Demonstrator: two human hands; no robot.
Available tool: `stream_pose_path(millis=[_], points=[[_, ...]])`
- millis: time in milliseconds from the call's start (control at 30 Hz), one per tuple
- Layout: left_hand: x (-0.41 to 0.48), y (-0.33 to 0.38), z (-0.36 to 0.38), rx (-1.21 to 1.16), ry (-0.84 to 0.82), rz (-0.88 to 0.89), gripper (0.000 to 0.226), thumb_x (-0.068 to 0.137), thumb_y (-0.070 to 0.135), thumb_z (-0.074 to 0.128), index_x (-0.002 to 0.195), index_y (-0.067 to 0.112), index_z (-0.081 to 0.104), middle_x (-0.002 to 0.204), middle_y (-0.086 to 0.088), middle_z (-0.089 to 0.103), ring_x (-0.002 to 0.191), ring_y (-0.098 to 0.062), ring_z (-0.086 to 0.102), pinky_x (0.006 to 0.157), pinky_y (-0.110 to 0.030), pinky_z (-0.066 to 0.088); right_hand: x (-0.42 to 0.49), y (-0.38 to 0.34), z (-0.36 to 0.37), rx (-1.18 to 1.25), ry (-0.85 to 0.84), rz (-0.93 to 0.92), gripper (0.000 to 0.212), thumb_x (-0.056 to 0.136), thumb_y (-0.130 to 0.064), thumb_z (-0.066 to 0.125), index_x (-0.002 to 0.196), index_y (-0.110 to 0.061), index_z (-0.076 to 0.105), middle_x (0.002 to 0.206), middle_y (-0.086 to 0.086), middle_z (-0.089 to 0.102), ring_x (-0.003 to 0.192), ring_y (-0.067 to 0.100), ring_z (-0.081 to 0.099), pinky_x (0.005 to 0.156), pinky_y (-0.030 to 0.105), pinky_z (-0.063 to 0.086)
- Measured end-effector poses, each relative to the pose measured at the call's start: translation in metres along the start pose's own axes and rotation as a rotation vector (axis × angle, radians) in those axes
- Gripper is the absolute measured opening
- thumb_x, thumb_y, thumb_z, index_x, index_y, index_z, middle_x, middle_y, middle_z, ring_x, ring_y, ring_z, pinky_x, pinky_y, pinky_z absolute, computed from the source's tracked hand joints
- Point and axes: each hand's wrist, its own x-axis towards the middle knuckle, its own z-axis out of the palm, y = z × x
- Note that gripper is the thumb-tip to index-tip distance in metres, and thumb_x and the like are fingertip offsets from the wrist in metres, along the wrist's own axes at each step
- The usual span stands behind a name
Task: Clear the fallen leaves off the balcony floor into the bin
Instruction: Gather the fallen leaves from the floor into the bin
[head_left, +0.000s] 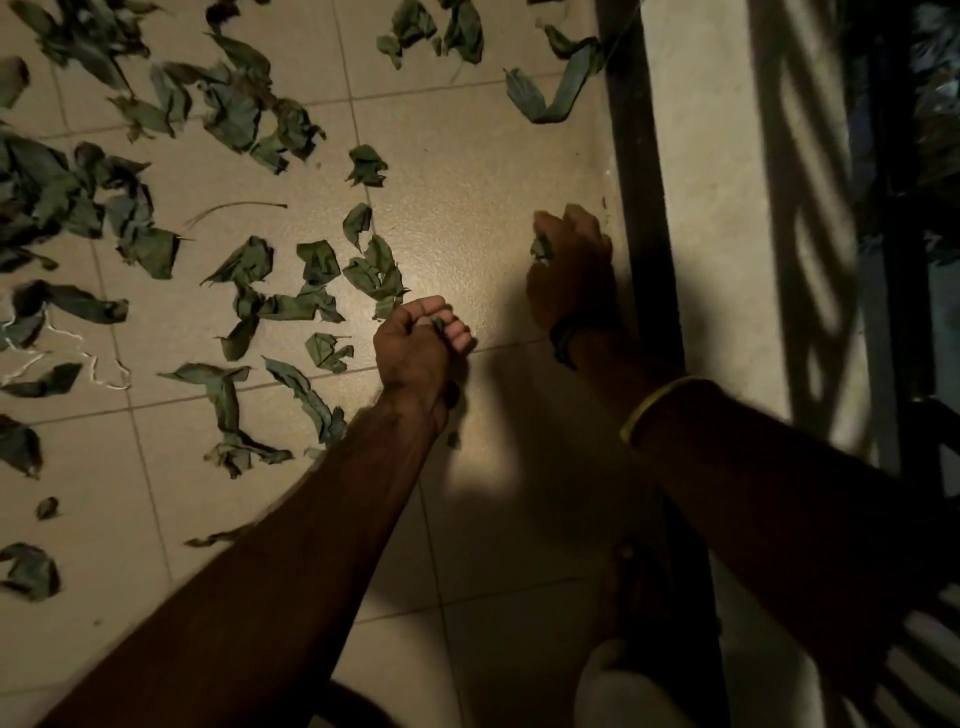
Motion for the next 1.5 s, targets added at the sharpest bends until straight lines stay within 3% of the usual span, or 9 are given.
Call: stream_pose_path(millis=[167,400,533,700,833,900,1133,1400,1500], points=[[-0.009,-0.011,-0.022,-0.103,0.031,-0.046,0.027,0.098,-0.013,0.033,0.11,-0.004,0.056,0.082,-0.015,0.054,0.066,-0.021,0.05,0.062,-0.033,0.049,-0.019,0.024,0.007,-0.082,-0.052,-0.069,0.021,0.097,-0.015,0.049,0.096,-0.012,0.069,0.099,0.001,0.061,0.087,0.016,0.059,0.074,0.03,0.054],[-0.04,-0.016,-0.046,0.026,0.031,-0.055,0.029,0.1,-0.002,0.038,0.116,0.0,0.061,0.095,-0.015,0.065,0.079,-0.023,0.061,0.063,-0.025,0.052,-0.118,-0.041,0.014,0.526,-0.236,0.137,0.024,0.076,-0.014,0.081,0.079,-0.028,0.062,0.073,-0.008,0.069,0.072,0.011,0.069,0.065,0.028,0.057],[-0.049,-0.02,-0.07,0.046,0.038,-0.085,0.029,0.094,0.01,0.047,0.113,0.002,0.068,0.107,-0.017,0.071,0.098,-0.03,0.068,0.088,-0.038,0.056,-0.164,-0.073,0.023,0.653,-0.296,0.113,0.012,0.083,-0.009,0.071,0.082,-0.02,0.075,0.08,-0.008,0.071,0.08,0.013,0.069,0.075,0.03,0.056],[-0.046,-0.024,-0.108,-0.03,0.219,-0.076,0.026,0.101,0.0,0.038,0.093,0.008,0.061,0.074,-0.007,0.059,0.064,-0.015,0.056,0.056,-0.026,0.054,-0.162,-0.061,0.028,0.468,-0.189,0.155,0.014,0.084,-0.023,0.064,0.091,-0.018,0.077,0.087,-0.001,0.073,0.082,0.015,0.068,0.073,0.032,0.057],[-0.04,-0.037,-0.129,-0.094,0.192,-0.061,0.023,0.104,0.007,0.037,0.099,0.009,0.059,0.071,-0.004,0.055,0.062,-0.017,0.054,0.073,-0.044,0.057,-0.144,-0.051,0.053,0.121,-0.332,0.03,0.057,0.084,-0.024,0.068,0.139,-0.025,0.055,0.135,0.004,0.049,0.114,0.017,0.051,0.095,0.03,0.044],[-0.04,-0.046,-0.137,-0.111,0.206,-0.037,0.023,0.103,0.003,0.036,0.097,0.008,0.057,0.072,-0.005,0.054,0.062,-0.016,0.054,0.073,-0.043,0.056,-0.153,-0.052,0.07,-0.021,-0.404,-0.16,0.071,0.081,-0.024,0.071,0.146,-0.031,0.045,0.135,0.009,0.041,0.116,0.026,0.046,0.095,0.036,0.045],[-0.056,-0.065,-0.166,-0.118,0.234,-0.029,0.024,0.103,0.001,0.038,0.095,0.009,0.059,0.084,-0.007,0.06,0.072,-0.016,0.061,0.067,-0.029,0.061,-0.167,-0.035,0.085,-0.003,-0.196,-0.077,0.017,0.092,-0.011,0.058,0.089,-0.012,0.075,0.096,0.01,0.066,0.09,0.029,0.061,0.072,0.029,0.041],[-0.084,-0.049,-0.161,-0.025,0.087,-0.072,0.023,0.098,0.004,0.044,0.11,-0.008,0.06,0.095,-0.02,0.062,0.087,-0.027,0.06,0.066,-0.028,0.053,-0.238,-0.092,0.049,0.296,-0.307,-0.065,0.012,0.087,-0.019,0.069,0.096,-0.024,0.064,0.088,-0.004,0.071,0.082,0.016,0.066,0.068,0.033,0.055],[-0.092,-0.047,-0.165,-0.014,0.068,-0.036,0.022,0.101,0.015,0.049,0.106,-0.003,0.06,0.093,-0.015,0.06,0.086,-0.023,0.058,0.067,-0.028,0.051,-0.25,-0.103,0.051,0.291,-0.307,-0.061,0.012,0.095,-0.015,0.06,0.091,-0.015,0.07,0.088,0.001,0.072,0.079,0.009,0.059,0.07,0.007,0.043]])
